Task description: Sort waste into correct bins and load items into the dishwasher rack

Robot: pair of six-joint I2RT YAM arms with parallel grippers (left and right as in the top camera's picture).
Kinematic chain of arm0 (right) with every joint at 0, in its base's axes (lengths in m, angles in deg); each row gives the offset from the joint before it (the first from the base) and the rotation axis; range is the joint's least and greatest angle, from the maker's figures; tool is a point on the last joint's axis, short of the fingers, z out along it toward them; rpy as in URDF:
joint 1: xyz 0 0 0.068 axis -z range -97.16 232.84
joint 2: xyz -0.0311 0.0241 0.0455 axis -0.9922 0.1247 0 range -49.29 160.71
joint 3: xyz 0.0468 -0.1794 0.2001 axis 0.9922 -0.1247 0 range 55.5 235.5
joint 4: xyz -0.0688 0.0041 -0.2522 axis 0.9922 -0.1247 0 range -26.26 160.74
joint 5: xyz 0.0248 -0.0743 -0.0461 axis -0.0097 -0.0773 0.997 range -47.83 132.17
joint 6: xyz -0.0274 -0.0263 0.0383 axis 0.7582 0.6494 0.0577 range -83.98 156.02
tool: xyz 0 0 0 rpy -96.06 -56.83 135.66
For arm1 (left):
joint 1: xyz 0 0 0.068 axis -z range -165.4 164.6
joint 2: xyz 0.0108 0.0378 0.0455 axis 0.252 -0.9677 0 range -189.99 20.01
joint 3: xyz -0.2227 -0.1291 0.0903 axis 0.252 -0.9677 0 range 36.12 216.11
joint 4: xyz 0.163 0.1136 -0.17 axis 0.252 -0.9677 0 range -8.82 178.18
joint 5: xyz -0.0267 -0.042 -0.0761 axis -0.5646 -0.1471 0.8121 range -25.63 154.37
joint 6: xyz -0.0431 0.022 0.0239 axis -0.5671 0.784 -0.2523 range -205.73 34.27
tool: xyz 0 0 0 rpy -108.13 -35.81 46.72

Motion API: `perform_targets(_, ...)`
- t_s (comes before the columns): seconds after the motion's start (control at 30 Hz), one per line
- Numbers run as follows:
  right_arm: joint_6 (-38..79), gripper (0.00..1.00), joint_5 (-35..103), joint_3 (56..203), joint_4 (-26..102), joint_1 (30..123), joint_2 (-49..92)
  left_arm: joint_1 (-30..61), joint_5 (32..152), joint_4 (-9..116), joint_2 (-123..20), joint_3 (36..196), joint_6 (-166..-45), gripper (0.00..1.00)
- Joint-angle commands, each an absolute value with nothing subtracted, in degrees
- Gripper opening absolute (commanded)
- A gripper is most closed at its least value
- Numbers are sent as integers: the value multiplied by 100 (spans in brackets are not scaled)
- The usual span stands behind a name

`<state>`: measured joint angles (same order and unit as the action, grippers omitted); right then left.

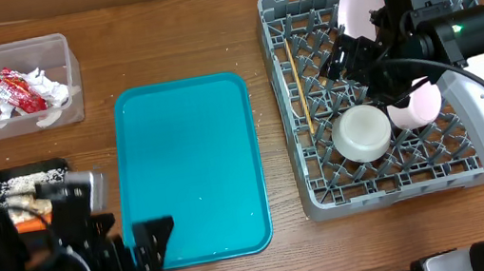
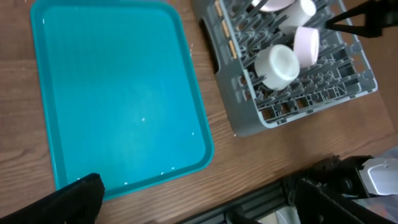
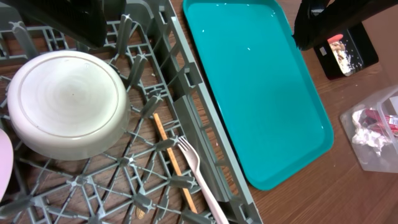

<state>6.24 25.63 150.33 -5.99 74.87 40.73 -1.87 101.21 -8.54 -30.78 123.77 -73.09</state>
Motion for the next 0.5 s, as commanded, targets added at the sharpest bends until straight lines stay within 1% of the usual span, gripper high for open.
perform_targets(0.0,637,100,2539,15136,-581,7469,4025,-148,10294,-861,-2621,12253,-7313,100)
perform_targets(0.2,637,100,2539,15136,-581,7469,4025,-148,10277,-861,-2197,12253,-7401,100)
perform_targets(0.47,637,100,2539,15136,-581,7469,4025,-148,10270,-861,-2182,12253,-7399,100)
